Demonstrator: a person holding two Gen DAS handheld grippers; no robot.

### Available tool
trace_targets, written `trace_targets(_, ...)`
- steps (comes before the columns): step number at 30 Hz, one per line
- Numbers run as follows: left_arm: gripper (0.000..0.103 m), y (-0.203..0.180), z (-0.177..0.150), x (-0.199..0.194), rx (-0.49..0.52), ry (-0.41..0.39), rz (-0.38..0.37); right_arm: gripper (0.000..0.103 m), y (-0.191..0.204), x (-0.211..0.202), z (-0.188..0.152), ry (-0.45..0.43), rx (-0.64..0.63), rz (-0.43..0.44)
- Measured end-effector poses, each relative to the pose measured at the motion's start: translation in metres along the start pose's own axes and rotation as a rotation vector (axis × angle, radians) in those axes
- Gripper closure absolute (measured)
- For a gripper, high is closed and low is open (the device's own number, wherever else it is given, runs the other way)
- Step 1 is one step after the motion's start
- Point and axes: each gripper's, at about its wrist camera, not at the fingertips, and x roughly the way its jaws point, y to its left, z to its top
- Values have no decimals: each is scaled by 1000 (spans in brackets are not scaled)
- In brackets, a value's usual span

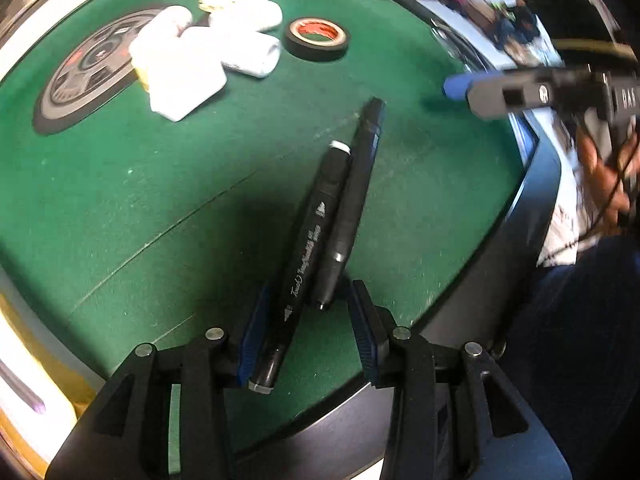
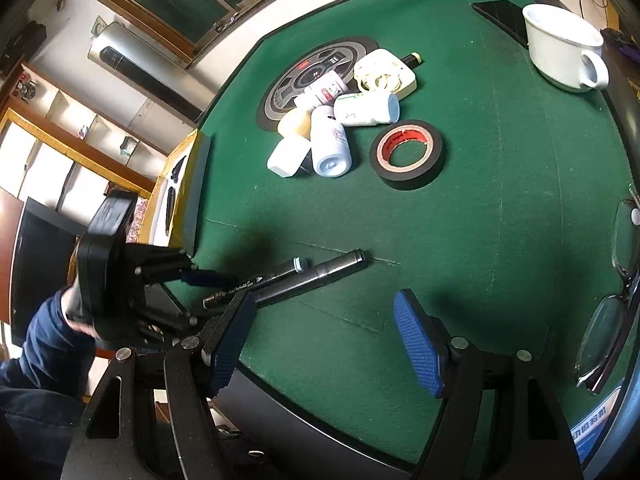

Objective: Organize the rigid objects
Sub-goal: 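Grasp a black marker lying on the felt with the left tool, then hold the marker in the left tool while the right tool grasps a gray marker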

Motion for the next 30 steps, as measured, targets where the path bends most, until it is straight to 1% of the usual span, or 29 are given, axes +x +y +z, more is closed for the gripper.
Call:
trace_targets(3,66,10,-2,-2,-70,-50,30,36,4,7,2,23,5,6)
trace_targets(5,66,21,-5,-5,-156,-85,66,36,9,12,5,43,-2,11)
trace_targets(6,66,26,-8,-7,-203,-101,101,36,14,16,7,57,-7,13)
trace_targets(8,68,34,-17,-10,-269,-122,137,36,25,25,10,91,-29,10)
trace_targets(9,70,42,-20,-11,-293,-130,140,36,28,29,11,103,-40,5)
trace_targets(11,70,41,-30,-14,-329,-147,135,36,40,44,16,149,-69,-24)
trace_targets(12,70,43,-38,-19,-333,-149,133,36,43,48,18,159,-71,-32)
trace_targets(17,70,43,-46,-20,-387,-158,91,36,56,77,36,230,-54,-69)
trace_targets(18,70,38,-42,-16,-398,-160,86,36,62,79,40,234,-83,-91)
trace_targets(19,70,44,-49,-20,-410,-161,79,36,71,77,44,233,-137,-126)
trace_targets(20,70,45,-50,-20,-414,-161,76,36,80,74,47,230,-196,-140)
trace_targets(21,70,47,-49,-19,-418,-161,76,36,90,69,49,220,-269,-143)
trace_targets(22,70,46,-40,-14,-421,-159,76,36,100,65,51,206,-362,-156)
trace_targets(23,70,46,-34,-11,-423,-158,73,36,109,65,52,212,-467,-190)
trace_targets(24,70,47,-35,-11,-427,-155,72,35,114,70,51,235,-538,-207)
trace_targets(25,70,47,-32,-9,-428,-153,73,35,118,78,49,275,-643,-211)
trace_targets(27,70,48,-29,-9,-426,-145,82,35,114,87,52,282,-720,-224)
trace_targets(30,70,50,-23,-8,-428,-144,75,36,107,105,52,346,-773,-245)
